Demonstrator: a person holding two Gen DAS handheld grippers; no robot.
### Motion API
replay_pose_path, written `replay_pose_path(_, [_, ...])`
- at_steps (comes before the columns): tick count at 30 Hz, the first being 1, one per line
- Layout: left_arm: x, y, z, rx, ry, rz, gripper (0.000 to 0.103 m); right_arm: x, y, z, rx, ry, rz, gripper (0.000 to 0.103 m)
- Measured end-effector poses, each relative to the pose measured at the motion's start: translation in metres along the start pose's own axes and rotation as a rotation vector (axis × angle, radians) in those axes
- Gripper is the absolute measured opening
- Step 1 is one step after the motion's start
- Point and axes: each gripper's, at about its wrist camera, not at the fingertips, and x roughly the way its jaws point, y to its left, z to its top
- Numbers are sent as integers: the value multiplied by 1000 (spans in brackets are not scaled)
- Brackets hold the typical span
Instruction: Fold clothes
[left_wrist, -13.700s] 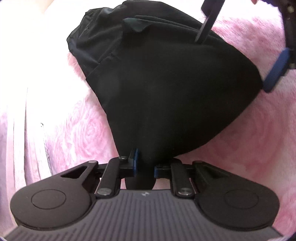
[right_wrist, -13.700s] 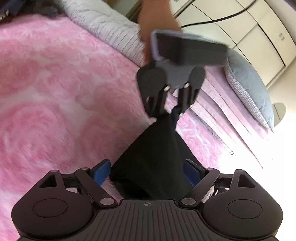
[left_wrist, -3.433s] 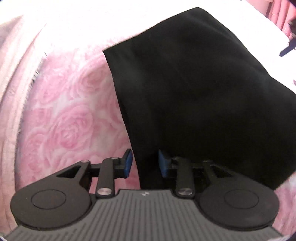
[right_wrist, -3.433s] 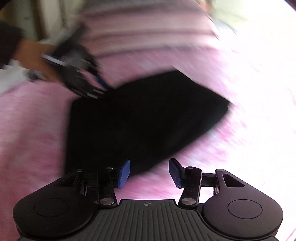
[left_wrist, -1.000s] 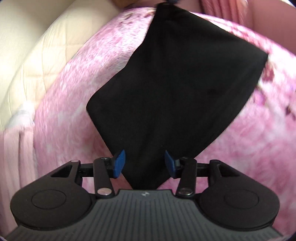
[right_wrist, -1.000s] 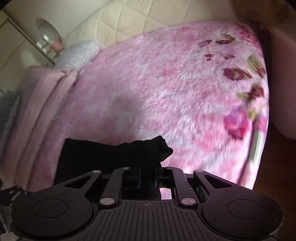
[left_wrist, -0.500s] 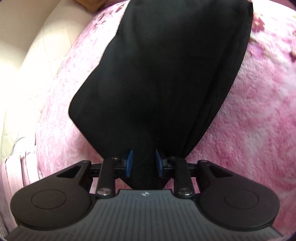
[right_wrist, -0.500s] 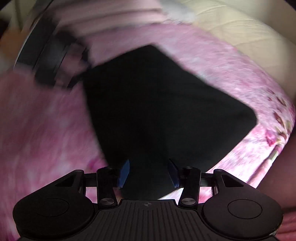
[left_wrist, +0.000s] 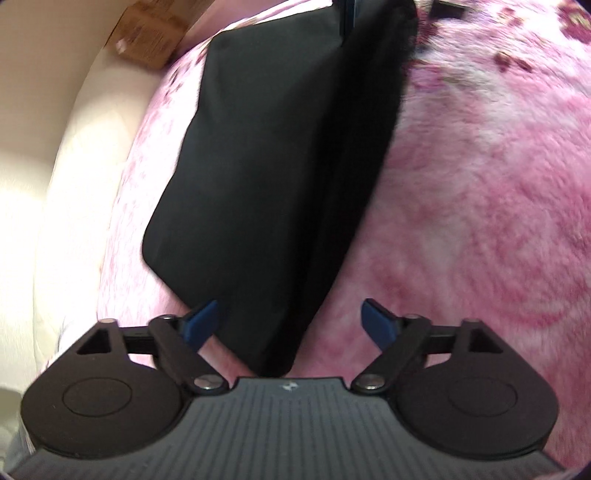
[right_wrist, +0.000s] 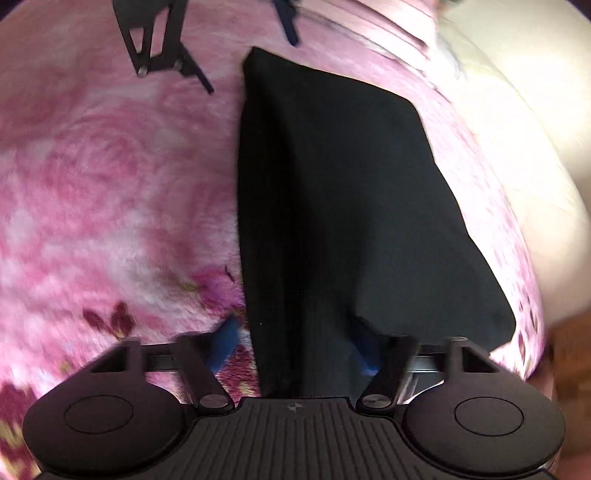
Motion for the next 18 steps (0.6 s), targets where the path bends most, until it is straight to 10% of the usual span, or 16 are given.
replay_pose_path(8, [22, -21, 22, 110, 15, 109, 89, -42, -63, -1, 0, -76, 33, 17])
replay_pose_path(10, [27, -18, 27, 101, 42, 98, 52, -46, -70, -6, -4, -71, 28, 18])
replay_pose_path(12, [29, -11, 31, 45, 76, 49, 38, -40, -65, -17, -25, -60, 31, 19])
replay_pose_path(18, [16, 6, 31, -63, 93, 6, 28, -29, -14, -40, -119, -116, -61, 69])
